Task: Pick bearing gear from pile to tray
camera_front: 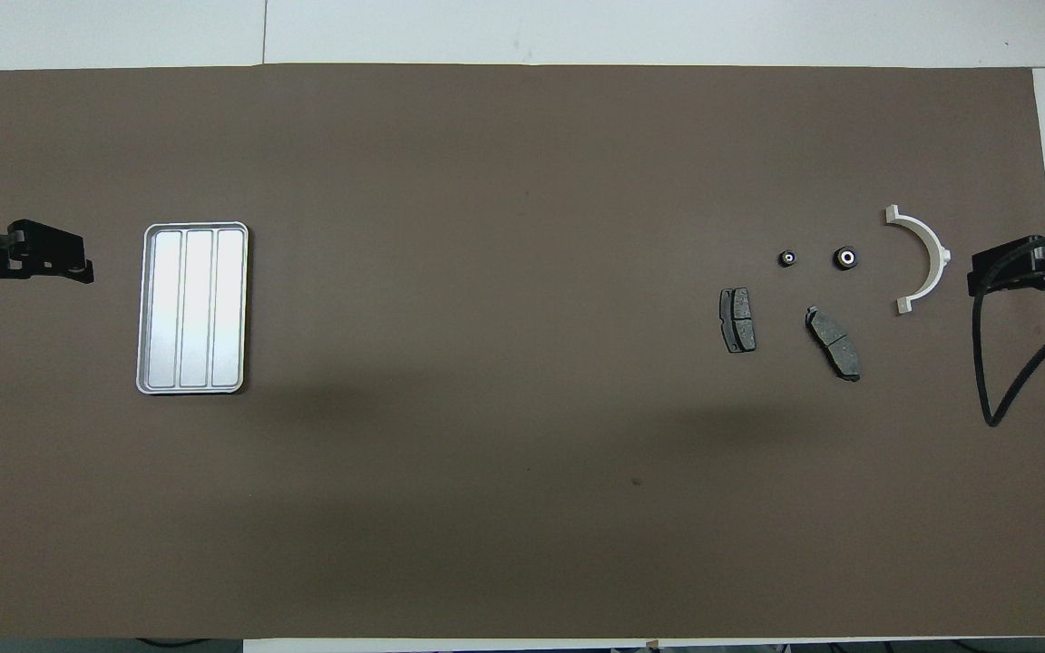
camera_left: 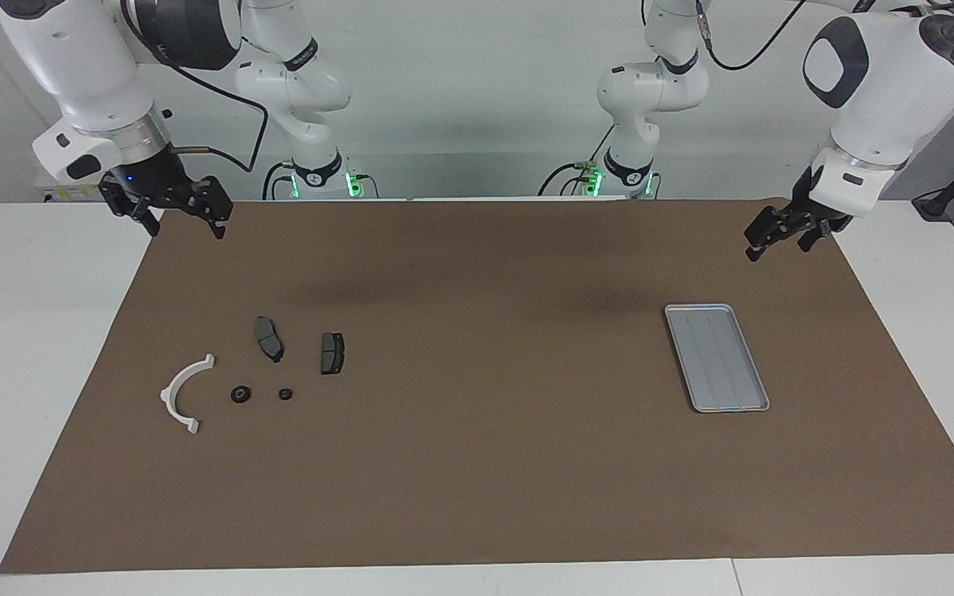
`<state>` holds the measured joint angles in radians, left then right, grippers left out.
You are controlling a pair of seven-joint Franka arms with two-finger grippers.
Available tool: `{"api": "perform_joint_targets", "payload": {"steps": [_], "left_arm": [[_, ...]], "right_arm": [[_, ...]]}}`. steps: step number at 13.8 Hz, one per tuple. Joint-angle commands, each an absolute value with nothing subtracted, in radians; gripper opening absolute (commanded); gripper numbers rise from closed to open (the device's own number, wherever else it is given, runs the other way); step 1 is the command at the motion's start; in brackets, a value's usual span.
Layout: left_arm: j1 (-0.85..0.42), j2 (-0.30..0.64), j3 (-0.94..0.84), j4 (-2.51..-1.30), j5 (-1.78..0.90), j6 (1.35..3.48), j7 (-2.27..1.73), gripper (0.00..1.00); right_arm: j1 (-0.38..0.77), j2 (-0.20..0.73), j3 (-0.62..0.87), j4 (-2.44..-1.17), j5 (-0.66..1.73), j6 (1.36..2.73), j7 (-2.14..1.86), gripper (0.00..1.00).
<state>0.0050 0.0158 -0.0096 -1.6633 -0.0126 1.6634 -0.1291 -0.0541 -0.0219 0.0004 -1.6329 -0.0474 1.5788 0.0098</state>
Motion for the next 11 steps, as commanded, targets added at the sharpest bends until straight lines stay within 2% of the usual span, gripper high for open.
{"api": "perform_joint_targets", "payload": {"steps": [1, 3, 6, 11], "left_arm": [[-0.003, 0.0, -0.005, -1.677, 0.002, 1.672, -0.126, 1.0], [-0.003, 0.0, -0.005, -1.677, 0.002, 1.671, -0.124, 1.0], [-0.003, 0.0, -0.005, -1.677, 0.002, 1.675, -0.124, 1.0], [-0.003, 0.0, -0.005, -1.677, 0.002, 1.671, -0.126, 1.0]], "right_arm": [[-0.089, -0.041, 0.006, -1.664, -0.008, 1.608, -0.008, 1.0], [-0.077, -0.041, 0.006, -1.664, -0.009, 1.609, -0.006, 1.0], [-0.077, -0.017, 0.006, -1.68, -0.009, 1.695, -0.008, 1.0], [-0.097, 0.113, 0.006, -1.661, -0.012, 1.819, -0.037, 1.0]]}}
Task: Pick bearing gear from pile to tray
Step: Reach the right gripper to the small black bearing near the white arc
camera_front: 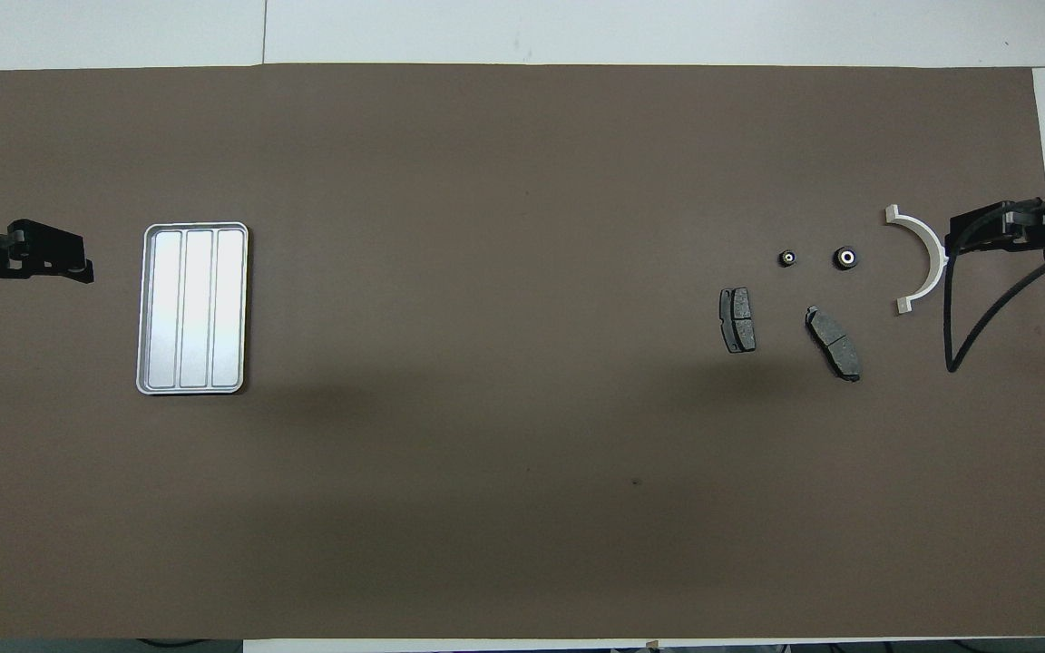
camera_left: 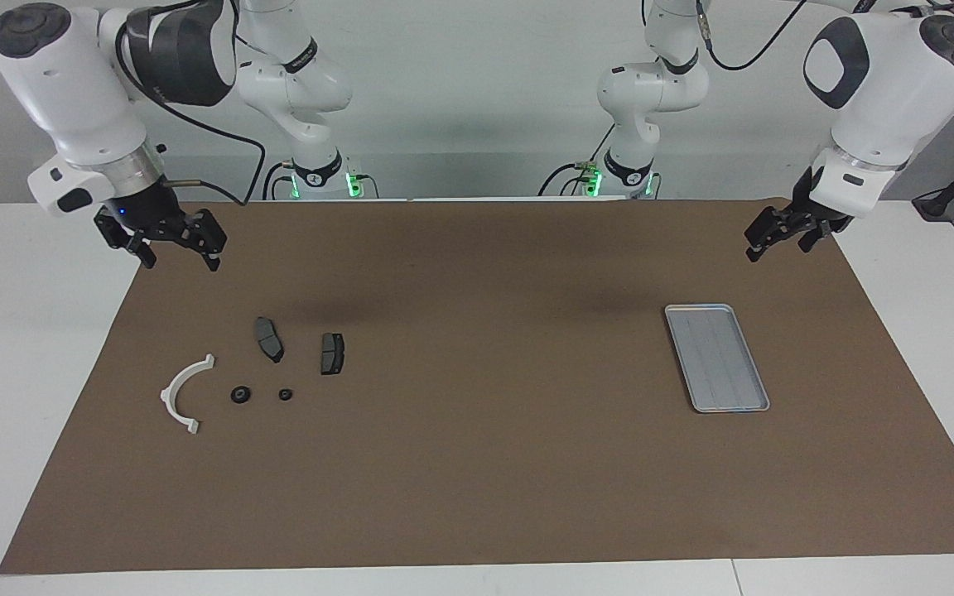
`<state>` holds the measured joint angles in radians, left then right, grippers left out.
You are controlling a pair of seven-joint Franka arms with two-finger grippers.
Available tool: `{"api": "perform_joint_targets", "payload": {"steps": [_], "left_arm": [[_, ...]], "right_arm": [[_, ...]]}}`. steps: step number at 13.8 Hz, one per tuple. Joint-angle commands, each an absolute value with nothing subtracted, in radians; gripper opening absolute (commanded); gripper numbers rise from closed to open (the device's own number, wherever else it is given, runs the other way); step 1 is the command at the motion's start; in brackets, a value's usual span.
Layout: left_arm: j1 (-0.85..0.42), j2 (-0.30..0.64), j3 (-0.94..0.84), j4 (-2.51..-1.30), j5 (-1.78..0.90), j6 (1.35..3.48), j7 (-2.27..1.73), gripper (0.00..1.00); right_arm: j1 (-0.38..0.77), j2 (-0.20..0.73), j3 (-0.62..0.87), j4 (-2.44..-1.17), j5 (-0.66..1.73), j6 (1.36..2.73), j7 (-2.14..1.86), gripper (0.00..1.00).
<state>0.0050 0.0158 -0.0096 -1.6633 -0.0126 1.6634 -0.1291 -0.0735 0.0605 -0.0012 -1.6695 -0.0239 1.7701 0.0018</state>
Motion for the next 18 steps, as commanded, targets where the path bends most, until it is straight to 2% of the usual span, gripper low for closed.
{"api": "perform_joint_targets", "payload": {"steps": [1, 7, 12, 15, 18], "left_arm": [[-0.003, 0.0, -0.005, -1.677, 0.002, 1.671, -0.126, 1.0], [-0.003, 0.0, -0.005, -1.677, 0.002, 1.671, -0.126, 1.0], [-0.003, 0.0, -0.005, -1.677, 0.002, 1.672, -0.126, 1.0], [-0.003, 0.0, -0.006, -1.677, 0.002, 1.663, -0.124, 1.0], [-0.003, -0.005, -0.008, -1.684, 0.0, 1.661, -0.127, 1.0]], "right_arm": [[-0.107, 0.139, 0.006, -1.66, -0.014, 1.85, -0.057, 1.0], [-0.106, 0.284, 0.006, -1.661, -0.025, 1.966, -0.061, 1.0], [-0.103, 0.419, 0.006, -1.672, -0.026, 2.133, -0.063, 0.99], [-0.097, 0.456, 0.008, -1.675, -0.026, 2.146, -0.061, 0.99], [-0.091, 0.454, 0.008, -1.695, -0.025, 2.146, -0.063, 0.98]]}}
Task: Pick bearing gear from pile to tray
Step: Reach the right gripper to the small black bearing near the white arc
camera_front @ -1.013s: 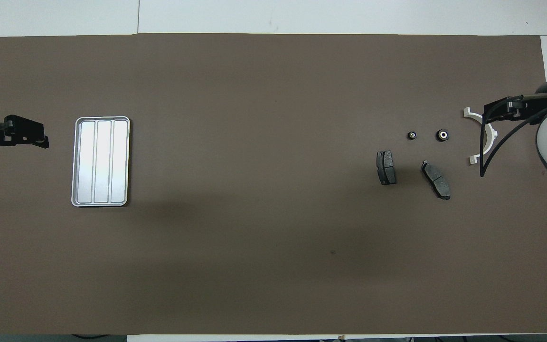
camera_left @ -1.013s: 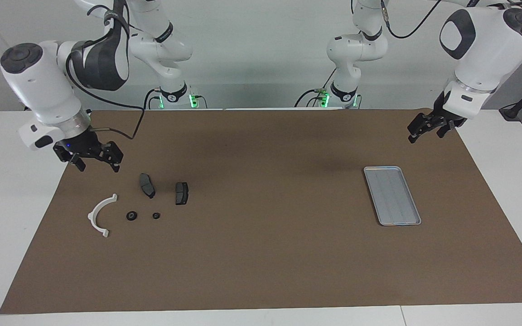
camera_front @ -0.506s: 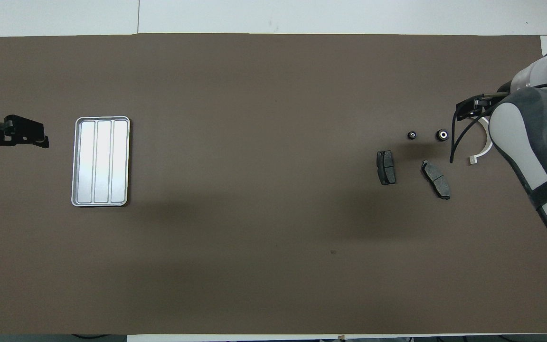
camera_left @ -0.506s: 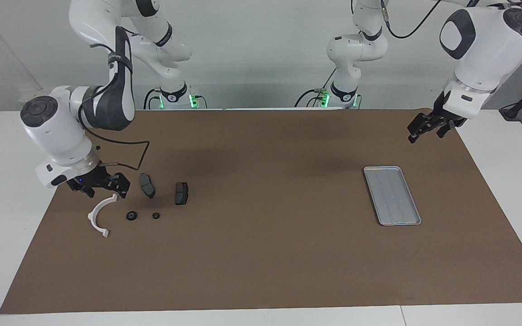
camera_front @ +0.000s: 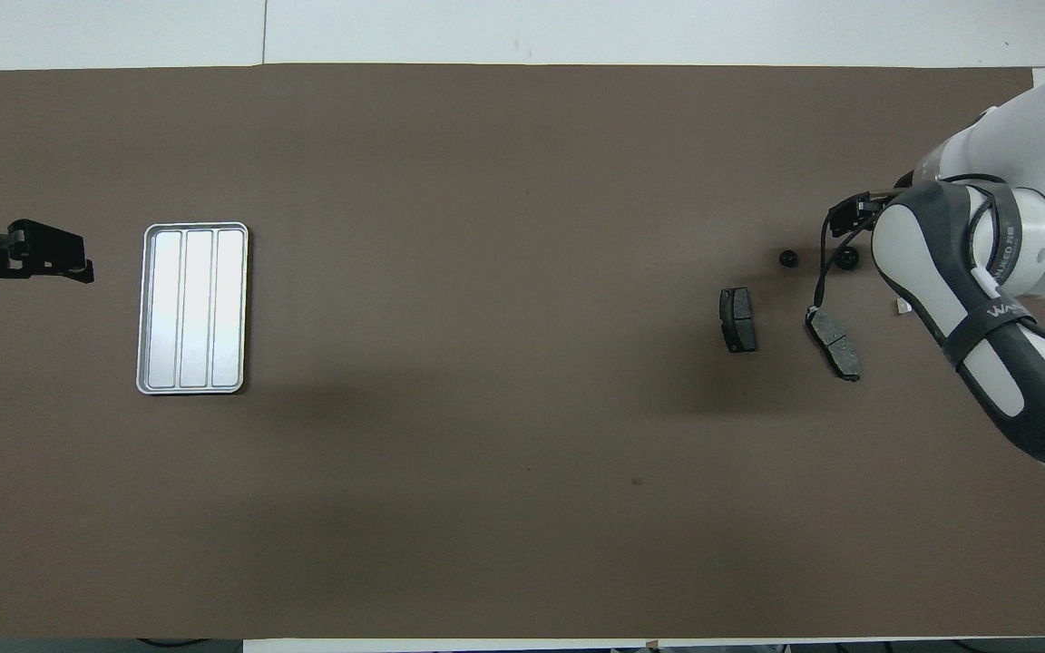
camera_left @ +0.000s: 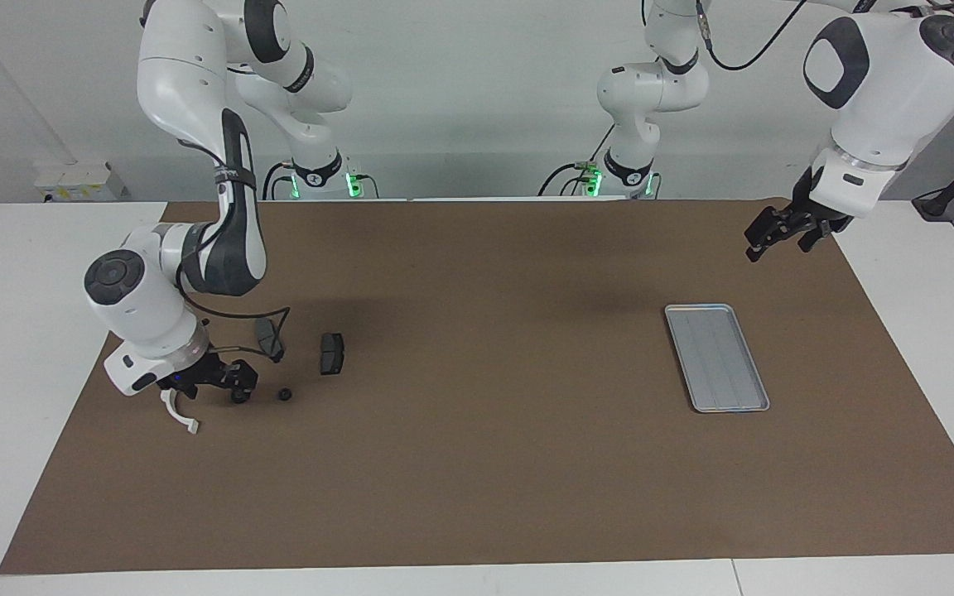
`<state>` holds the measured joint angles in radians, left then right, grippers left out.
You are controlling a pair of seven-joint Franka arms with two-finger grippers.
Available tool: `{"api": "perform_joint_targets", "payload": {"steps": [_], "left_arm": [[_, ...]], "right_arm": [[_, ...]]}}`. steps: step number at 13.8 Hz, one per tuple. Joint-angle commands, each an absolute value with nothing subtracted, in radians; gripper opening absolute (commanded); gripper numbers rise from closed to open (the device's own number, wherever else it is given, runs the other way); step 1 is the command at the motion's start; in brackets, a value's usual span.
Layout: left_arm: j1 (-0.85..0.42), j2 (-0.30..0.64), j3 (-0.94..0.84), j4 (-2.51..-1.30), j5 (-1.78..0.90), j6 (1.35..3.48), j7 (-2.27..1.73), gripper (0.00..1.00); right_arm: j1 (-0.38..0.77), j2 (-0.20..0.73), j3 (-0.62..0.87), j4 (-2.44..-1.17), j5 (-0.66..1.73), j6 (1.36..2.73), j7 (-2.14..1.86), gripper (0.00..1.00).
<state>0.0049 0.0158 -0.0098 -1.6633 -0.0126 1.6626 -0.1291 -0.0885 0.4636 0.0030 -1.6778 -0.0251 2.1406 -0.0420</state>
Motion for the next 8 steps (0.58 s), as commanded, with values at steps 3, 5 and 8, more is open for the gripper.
{"api": "perform_joint_targets", "payload": {"steps": [3, 5, 8], "left_arm": [[-0.008, -0.009, -0.009, -1.692, 0.0, 1.661, -0.129, 1.0], [-0.006, -0.011, -0.008, -1.694, 0.0, 1.663, -0.127, 1.0], [-0.006, -0.015, -0.006, -1.707, 0.0, 1.664, -0.126, 1.0]], "right_arm": [[-0.089, 0.46, 0.009, -1.707, -0.025, 2.148, -0.066, 0.97], [-0.09, 0.445, 0.009, -1.761, -0.023, 2.169, -0.115, 0.97], [-0.095, 0.436, 0.008, -1.787, -0.023, 2.163, -0.121, 0.97]]}}
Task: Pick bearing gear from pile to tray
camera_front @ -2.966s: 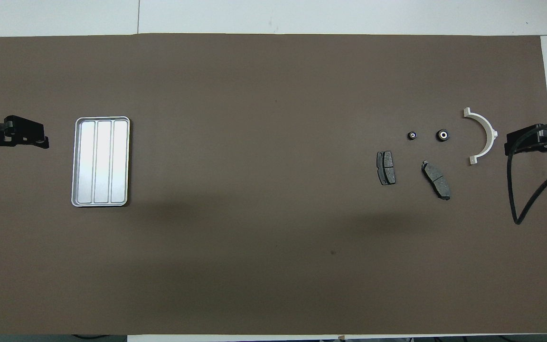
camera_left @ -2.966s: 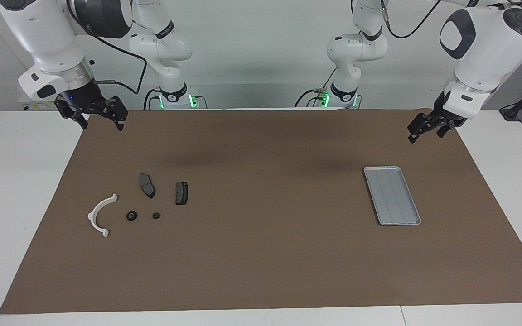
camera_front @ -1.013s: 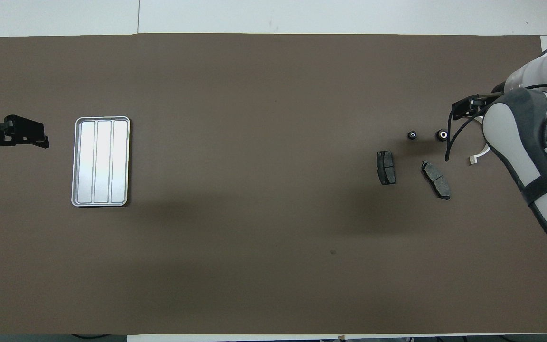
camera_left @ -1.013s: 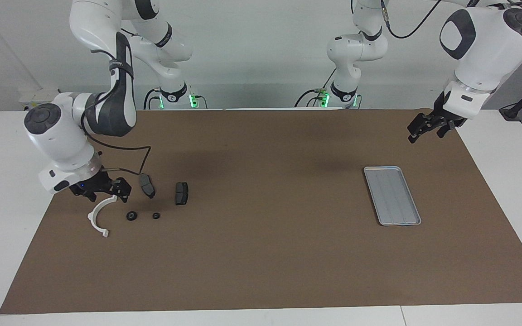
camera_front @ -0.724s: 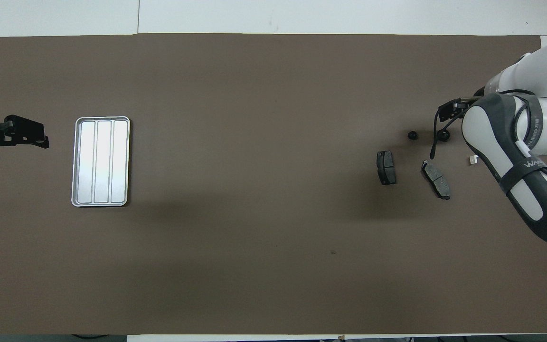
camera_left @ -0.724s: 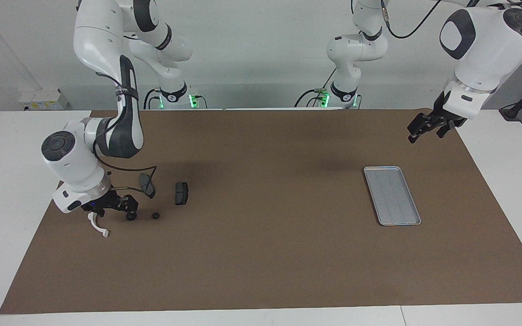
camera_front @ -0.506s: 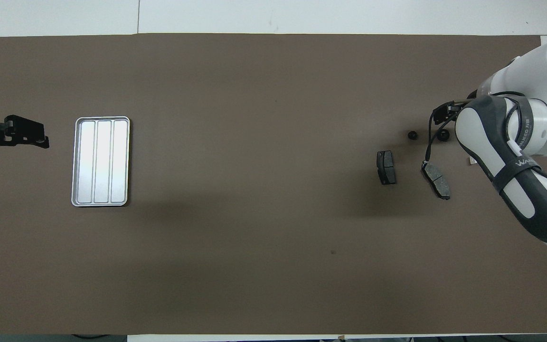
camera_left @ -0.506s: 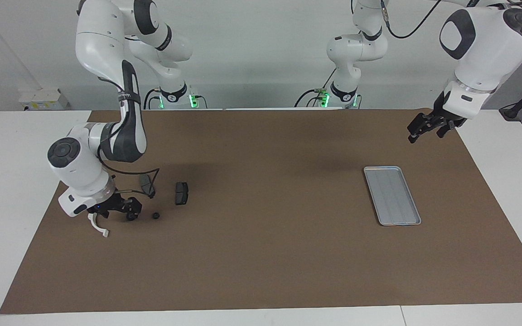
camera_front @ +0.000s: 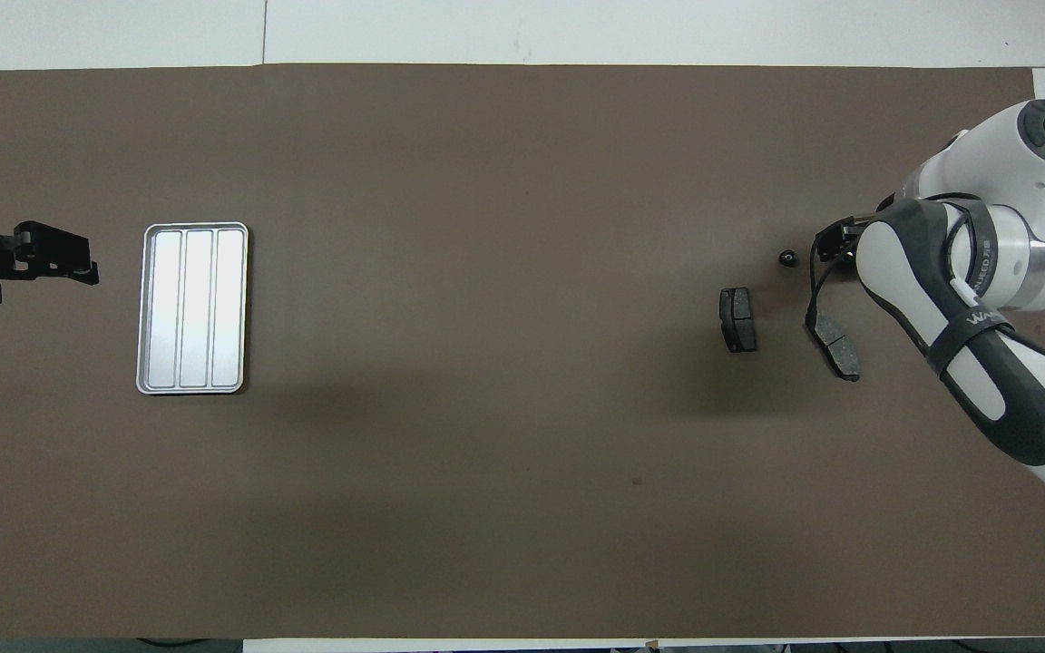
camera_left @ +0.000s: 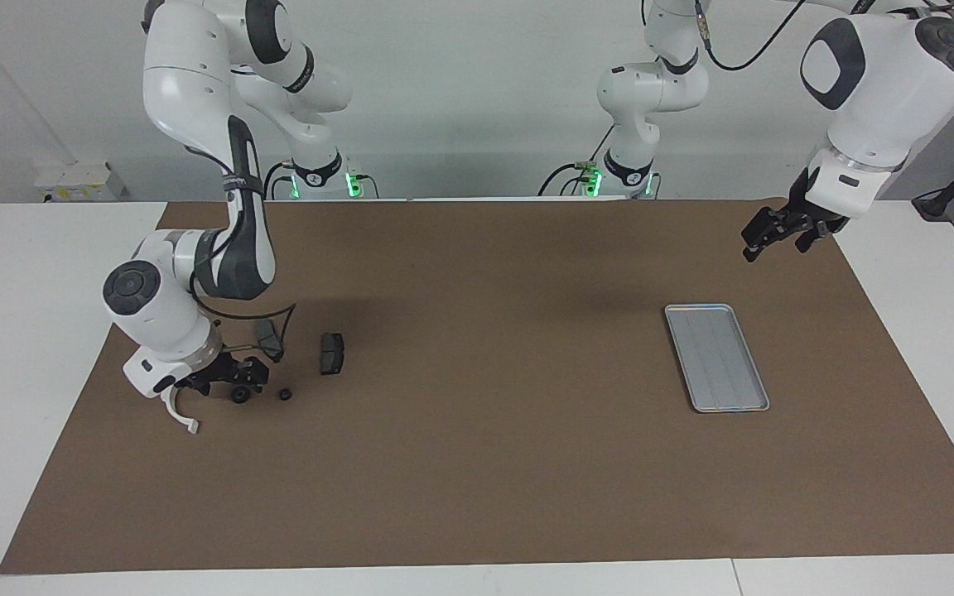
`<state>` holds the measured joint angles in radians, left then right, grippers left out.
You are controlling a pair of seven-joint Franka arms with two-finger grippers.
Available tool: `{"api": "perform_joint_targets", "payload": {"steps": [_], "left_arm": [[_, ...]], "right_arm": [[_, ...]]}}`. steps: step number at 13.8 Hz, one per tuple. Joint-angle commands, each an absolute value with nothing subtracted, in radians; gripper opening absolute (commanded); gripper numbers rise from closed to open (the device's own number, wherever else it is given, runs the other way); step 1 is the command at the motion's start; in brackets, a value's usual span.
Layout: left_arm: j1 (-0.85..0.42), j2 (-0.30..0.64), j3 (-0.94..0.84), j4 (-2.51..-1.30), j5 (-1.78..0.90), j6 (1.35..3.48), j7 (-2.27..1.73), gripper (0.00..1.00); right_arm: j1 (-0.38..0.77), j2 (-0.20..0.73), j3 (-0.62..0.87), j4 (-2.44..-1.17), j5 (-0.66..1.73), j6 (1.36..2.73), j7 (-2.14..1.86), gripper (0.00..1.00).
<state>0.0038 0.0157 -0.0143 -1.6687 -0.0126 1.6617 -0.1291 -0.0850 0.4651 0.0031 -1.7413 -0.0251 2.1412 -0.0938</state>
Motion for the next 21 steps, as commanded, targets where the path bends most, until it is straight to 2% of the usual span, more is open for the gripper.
{"api": "perform_joint_targets", "payload": {"steps": [1, 9, 10, 12, 15, 17, 21], "left_arm": [[0.003, -0.02, -0.008, -1.715, 0.0, 1.667, -0.118, 1.0], [-0.014, -0.029, -0.014, -1.744, -0.006, 1.7, -0.127, 1.0], [-0.024, -0.029, -0.012, -1.744, -0.006, 1.7, -0.13, 1.0], [-0.032, -0.029, -0.014, -1.744, -0.008, 1.698, -0.132, 1.0], [-0.054, -0.029, -0.014, -1.746, -0.009, 1.693, -0.149, 1.0], [-0.063, -0.037, -0.014, -1.759, -0.012, 1.7, -0.158, 1.0], [-0.067, -0.057, -0.014, -1.804, -0.017, 1.735, -0.195, 1.0]], "right_arm": [[-0.098, 0.431, 0.008, -1.801, -0.023, 2.175, -0.121, 0.97], [-0.101, 0.436, 0.008, -1.819, -0.023, 2.22, -0.133, 0.83], [-0.1, 0.436, 0.008, -1.819, -0.023, 2.22, -0.132, 0.76], [-0.1, 0.436, 0.008, -1.819, -0.023, 2.22, -0.133, 0.7], [-0.1, 0.437, 0.008, -1.819, -0.023, 2.227, -0.133, 0.44], [-0.098, 0.44, 0.008, -1.819, -0.025, 2.227, -0.137, 0.3], [-0.094, 0.443, 0.008, -1.81, -0.026, 2.238, -0.15, 0.2]]}}
